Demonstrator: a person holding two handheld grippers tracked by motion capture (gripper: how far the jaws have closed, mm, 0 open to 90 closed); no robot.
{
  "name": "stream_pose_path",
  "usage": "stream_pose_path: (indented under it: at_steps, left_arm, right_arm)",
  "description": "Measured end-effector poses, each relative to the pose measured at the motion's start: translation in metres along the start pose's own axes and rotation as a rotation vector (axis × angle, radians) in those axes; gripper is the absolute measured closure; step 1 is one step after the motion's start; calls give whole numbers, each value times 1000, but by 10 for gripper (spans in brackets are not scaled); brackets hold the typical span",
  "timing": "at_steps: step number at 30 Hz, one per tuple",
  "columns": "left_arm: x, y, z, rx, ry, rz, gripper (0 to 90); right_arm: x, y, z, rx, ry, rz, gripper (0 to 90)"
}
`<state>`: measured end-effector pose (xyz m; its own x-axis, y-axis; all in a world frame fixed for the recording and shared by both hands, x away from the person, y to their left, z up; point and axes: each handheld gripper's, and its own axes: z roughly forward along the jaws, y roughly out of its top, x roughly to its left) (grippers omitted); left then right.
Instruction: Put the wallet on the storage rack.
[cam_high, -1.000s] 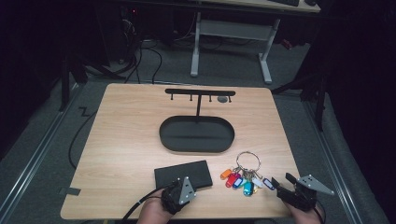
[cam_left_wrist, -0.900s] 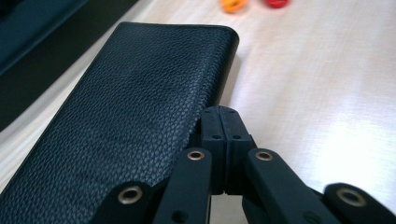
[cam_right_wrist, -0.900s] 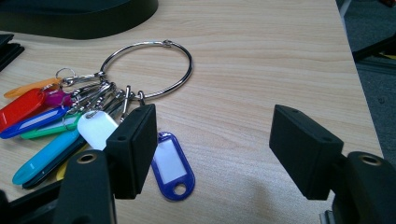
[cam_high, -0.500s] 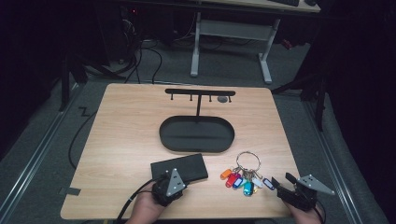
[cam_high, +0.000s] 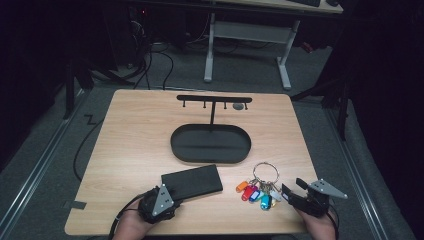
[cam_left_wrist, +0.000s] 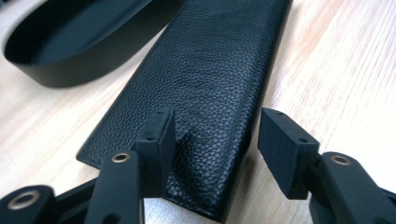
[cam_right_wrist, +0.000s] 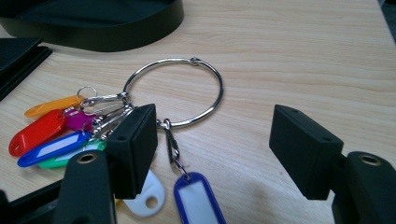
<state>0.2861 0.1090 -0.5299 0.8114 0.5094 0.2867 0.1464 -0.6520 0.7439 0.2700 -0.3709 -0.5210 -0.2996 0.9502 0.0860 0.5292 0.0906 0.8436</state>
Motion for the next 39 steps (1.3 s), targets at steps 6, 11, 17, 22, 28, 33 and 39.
stream_pose_path:
  at_steps: [6,11,17,22,28,33,39]
  left_arm:
    - [-11,0,5,-1,72,84,477]
    - [-8,-1,6,-6,55,81,533]
    - [-6,1,6,-13,48,87,652]
    - [-6,3,5,-13,49,89,704]
    - [-8,5,2,-23,57,84,763]
    - [-6,7,-4,-59,48,47,787]
    - [-7,11,-11,-102,31,8,803]
  right_arm:
    - [1,1,5,9,12,1,327]
    - [-1,0,3,9,9,11,327]
    - [-4,-3,-3,2,-2,22,327]
    - [-7,-5,-6,-2,-5,39,327]
    - [-7,-5,-6,-2,-1,43,327]
    - [-7,-5,-5,-1,2,45,327]
    - [-7,-4,-4,-1,4,44,327]
